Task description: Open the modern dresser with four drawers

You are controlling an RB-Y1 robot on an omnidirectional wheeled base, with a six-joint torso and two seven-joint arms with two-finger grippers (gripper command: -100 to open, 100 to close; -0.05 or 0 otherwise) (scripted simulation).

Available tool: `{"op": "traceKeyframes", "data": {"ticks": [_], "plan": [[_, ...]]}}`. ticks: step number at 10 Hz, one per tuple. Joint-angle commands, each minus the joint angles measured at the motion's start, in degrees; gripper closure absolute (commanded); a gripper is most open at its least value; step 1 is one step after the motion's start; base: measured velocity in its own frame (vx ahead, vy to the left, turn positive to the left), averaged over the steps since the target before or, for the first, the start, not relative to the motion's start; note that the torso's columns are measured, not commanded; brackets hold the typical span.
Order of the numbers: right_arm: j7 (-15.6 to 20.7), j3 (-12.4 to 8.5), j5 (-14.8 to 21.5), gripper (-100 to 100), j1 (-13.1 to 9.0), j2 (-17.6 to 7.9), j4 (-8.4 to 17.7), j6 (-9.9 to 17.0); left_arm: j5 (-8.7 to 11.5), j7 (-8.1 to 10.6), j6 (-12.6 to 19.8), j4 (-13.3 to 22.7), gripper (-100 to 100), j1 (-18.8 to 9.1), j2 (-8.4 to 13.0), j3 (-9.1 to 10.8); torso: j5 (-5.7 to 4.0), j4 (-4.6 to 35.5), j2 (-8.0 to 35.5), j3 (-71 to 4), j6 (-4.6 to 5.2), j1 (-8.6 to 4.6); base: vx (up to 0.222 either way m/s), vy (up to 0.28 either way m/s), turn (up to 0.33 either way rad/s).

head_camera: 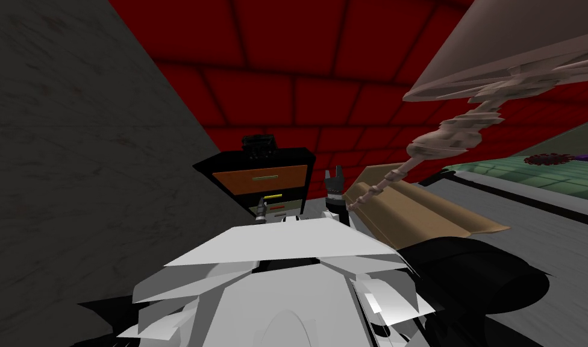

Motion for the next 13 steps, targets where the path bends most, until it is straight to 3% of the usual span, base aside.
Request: {"op": "traceKeyframes", "data": {"ticks": [1,2,3,9,10,13], "plan": [[0.00,0.00,0.00,0,0.00,0.00,0.00,0.00,0.08,-0.06,0.85,0.02,-100,-0.86,0.03,0.17,0.00,-0.02,-0.06,-0.04,0.00,0.00,0.023,0.004,0.000],[0.00,0.00,0.00,0,0.00,0.00,0.00,0.00,-0.04,-0.02,-0.79,0.59,100,0.39,-0.08,-0.06,0.00,-0.01,0.06,0.02,-0.01,-0.02,-0.029,0.004,-0.013],[0.00,0.00,0.00,0,-0.01,0.00,0.00,0.00,0.07,-0.08,-0.14,1.10,100,-0.63,-0.02,0.15,0.00,0.04,0.23,0.13,-0.01,-0.03,-0.020,0.003,-0.002],[0.00,0.00,0.00,0,-0.03,0.01,0.00,0.01,-0.20,0.17,2.16,-1.52,100,-0.82,0.10,-0.26,0.01,0.02,0.09,0.05,0.00,0.01,-0.152,-0.015,0.022],[0.00,0.00,0.00,0,-0.02,0.00,0.00,0.00,-0.19,0.19,2.36,-1.53,-100,-0.85,1.87,-0.26,0.00,-0.07,-0.27,-0.15,0.00,0.00,-0.021,-0.002,-0.003],[0.00,0.00,0.00,0,0.00,0.00,0.00,0.00,-0.16,0.20,2.63,-1.44,-100,-1.01,5.29,-0.24,0.00,-0.04,-0.12,-0.08,-0.01,-0.03,0.014,0.000,0.001]]}}
